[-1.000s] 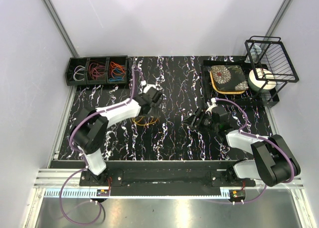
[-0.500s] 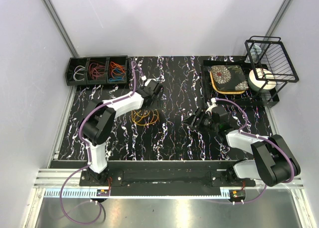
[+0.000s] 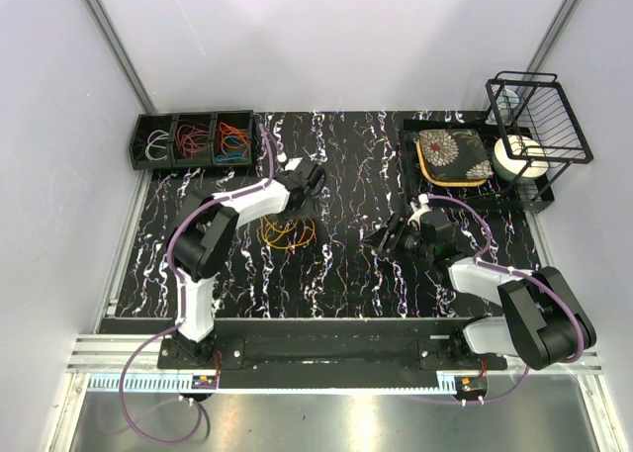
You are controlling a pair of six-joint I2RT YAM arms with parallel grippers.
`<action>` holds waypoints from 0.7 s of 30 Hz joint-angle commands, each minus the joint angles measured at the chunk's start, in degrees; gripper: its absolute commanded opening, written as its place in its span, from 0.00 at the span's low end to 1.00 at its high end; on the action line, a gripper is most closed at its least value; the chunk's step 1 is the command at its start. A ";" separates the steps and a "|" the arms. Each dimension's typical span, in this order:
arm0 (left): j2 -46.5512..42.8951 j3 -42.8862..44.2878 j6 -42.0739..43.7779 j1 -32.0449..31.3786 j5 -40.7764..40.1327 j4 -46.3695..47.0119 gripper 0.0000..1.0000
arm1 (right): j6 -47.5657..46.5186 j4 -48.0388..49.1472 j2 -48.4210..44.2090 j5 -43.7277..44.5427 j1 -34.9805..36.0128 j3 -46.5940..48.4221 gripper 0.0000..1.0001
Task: Untangle the cables
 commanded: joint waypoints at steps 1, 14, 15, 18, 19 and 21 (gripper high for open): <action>1.81 3.78 -1.73 0.29 -2.47 -2.02 0.61 | -0.25 2.58 0.30 -0.62 -0.50 1.55 0.71; 3.15 6.16 -1.12 0.38 -0.29 -5.81 0.00 | -0.25 2.84 -0.58 -0.36 -0.50 0.84 0.70; 2.18 5.63 -0.42 0.29 0.16 -5.72 0.00 | -0.07 3.02 -0.49 -0.44 -0.50 0.84 0.70; -2.65 2.73 1.16 0.29 0.69 -5.54 0.00 | -0.16 3.37 -0.93 -0.36 -0.50 0.49 0.70; -4.23 1.94 1.60 0.29 0.69 -5.54 0.00 | -0.16 3.37 -1.11 -0.36 -0.41 0.40 0.70; -8.80 0.01 3.00 0.38 0.61 -5.63 0.00 | -0.16 3.63 -1.19 -0.44 -0.41 0.32 0.71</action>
